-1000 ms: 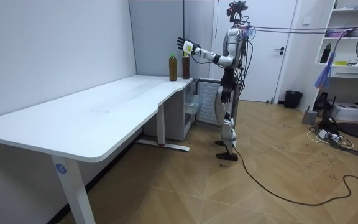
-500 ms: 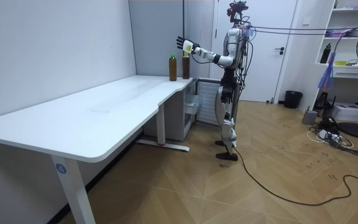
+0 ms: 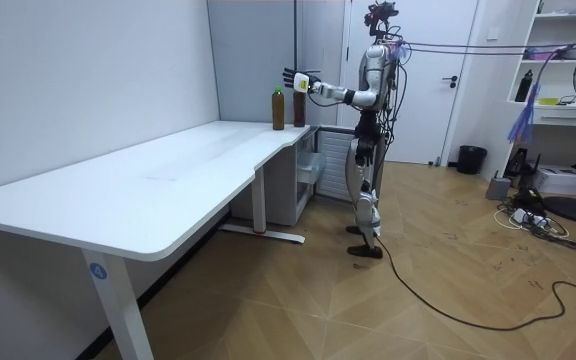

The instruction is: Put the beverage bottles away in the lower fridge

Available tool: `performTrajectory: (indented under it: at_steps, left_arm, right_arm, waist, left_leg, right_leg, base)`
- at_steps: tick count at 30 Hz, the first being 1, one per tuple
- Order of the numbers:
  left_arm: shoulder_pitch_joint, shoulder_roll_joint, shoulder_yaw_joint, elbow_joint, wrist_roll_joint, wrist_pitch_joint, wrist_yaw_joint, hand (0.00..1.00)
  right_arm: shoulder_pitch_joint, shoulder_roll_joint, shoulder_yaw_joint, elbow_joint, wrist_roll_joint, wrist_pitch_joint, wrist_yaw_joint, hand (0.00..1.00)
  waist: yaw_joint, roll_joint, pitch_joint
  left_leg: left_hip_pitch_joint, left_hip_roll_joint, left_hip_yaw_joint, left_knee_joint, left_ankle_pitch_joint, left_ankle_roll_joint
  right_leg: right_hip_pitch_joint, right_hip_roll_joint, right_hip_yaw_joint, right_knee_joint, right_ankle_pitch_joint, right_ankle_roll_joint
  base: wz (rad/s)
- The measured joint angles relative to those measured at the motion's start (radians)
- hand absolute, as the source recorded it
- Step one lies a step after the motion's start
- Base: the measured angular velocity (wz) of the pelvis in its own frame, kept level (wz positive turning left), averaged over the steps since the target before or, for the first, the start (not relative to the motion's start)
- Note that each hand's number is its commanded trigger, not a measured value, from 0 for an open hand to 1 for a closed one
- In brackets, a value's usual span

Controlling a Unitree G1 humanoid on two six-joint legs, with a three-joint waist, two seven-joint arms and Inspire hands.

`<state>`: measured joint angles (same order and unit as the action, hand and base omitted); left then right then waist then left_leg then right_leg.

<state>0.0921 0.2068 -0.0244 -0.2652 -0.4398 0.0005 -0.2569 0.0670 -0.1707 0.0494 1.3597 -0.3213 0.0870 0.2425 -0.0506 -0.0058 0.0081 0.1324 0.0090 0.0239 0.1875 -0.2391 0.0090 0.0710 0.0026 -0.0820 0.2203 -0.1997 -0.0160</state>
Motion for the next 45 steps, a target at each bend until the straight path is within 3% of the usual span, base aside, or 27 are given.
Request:
performTrajectory:
  at_steps: [21, 29, 45]
  left_arm:
    - [0.001, 0.01, 0.003, 0.069, 0.021, 0.001, 0.013, 0.0]
    - [0.003, 0.01, 0.002, 0.071, 0.105, 0.001, 0.014, 0.0]
    - [0.003, 0.01, -0.001, 0.094, 0.129, 0.001, 0.024, 0.0]
  right_arm:
    - [0.003, -0.005, -0.003, -0.004, -0.001, 0.001, 0.018, 0.0]
    - [0.003, -0.005, -0.003, -0.006, -0.002, 0.001, 0.018, 0.0]
    - [0.003, -0.005, -0.002, -0.029, -0.003, 0.001, 0.022, 0.0]
  waist:
    - [-0.001, 0.018, 0.0055]
    - [-0.002, 0.017, 0.0067]
    - [-0.006, 0.012, 0.0043]
  left_leg:
    - [0.001, 0.0, 0.001, 0.0, 0.0, 0.0]
    - [0.002, 0.0, 0.001, 0.0, 0.0, 0.0]
    - [0.002, 0.0, 0.001, 0.0, 0.0, 0.0]
  right_leg:
    - [-0.001, 0.0, 0.001, 0.0, 0.0, 0.0]
    - [0.0, 0.0, 0.0, 0.0, 0.0, 0.0]
    - [0.001, 0.0, -0.001, 0.001, 0.0, 0.0]
  base:
    - [0.0]
    - [0.0]
    - [0.0]
